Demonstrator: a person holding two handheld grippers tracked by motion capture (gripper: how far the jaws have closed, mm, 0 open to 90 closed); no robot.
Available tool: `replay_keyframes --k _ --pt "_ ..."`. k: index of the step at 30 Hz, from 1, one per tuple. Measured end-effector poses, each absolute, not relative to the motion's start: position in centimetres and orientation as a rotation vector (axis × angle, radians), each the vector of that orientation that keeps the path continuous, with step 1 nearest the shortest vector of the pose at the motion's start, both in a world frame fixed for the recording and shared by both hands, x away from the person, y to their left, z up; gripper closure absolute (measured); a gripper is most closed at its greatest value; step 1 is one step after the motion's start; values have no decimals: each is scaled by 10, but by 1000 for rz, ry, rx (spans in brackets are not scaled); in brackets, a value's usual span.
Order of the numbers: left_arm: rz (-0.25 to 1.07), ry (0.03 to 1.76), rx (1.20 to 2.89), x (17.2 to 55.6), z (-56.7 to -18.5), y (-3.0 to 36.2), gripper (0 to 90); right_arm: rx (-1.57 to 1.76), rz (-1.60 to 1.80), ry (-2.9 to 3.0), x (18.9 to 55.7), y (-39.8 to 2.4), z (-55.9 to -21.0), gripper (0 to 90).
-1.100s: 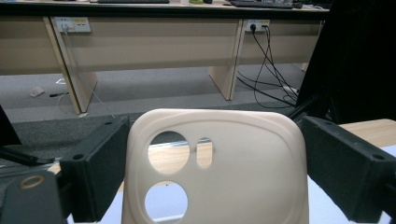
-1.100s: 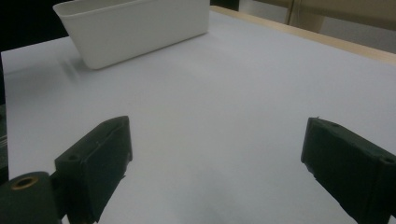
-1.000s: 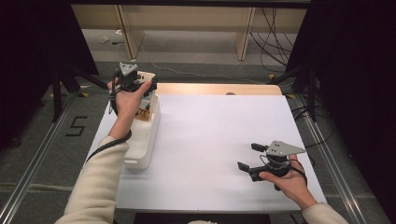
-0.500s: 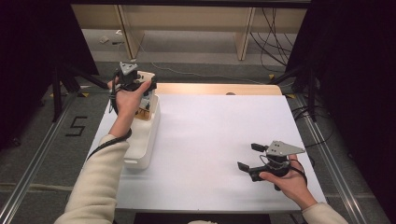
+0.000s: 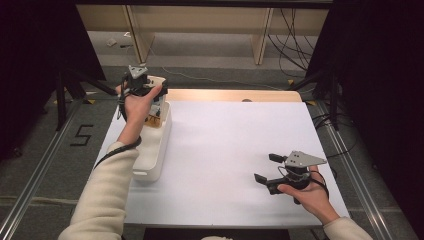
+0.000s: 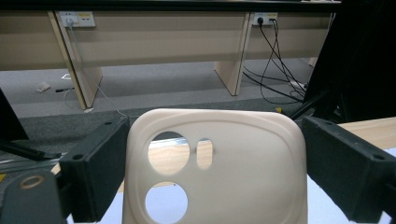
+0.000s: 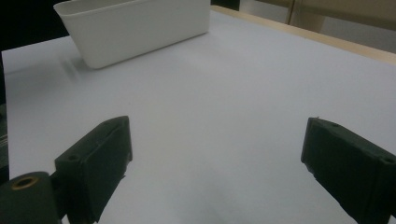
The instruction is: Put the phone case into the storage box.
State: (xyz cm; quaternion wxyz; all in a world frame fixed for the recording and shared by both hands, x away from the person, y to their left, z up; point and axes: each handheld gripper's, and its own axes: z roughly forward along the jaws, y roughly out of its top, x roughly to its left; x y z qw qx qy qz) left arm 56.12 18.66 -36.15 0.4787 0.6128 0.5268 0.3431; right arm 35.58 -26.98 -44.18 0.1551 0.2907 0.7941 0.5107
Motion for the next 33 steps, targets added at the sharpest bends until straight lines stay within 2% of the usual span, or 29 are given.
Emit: replay_keyframes --k 33 --pt "824 1308 1514 574 -366 186 107 833 1464 2276 356 -270 -442 96"
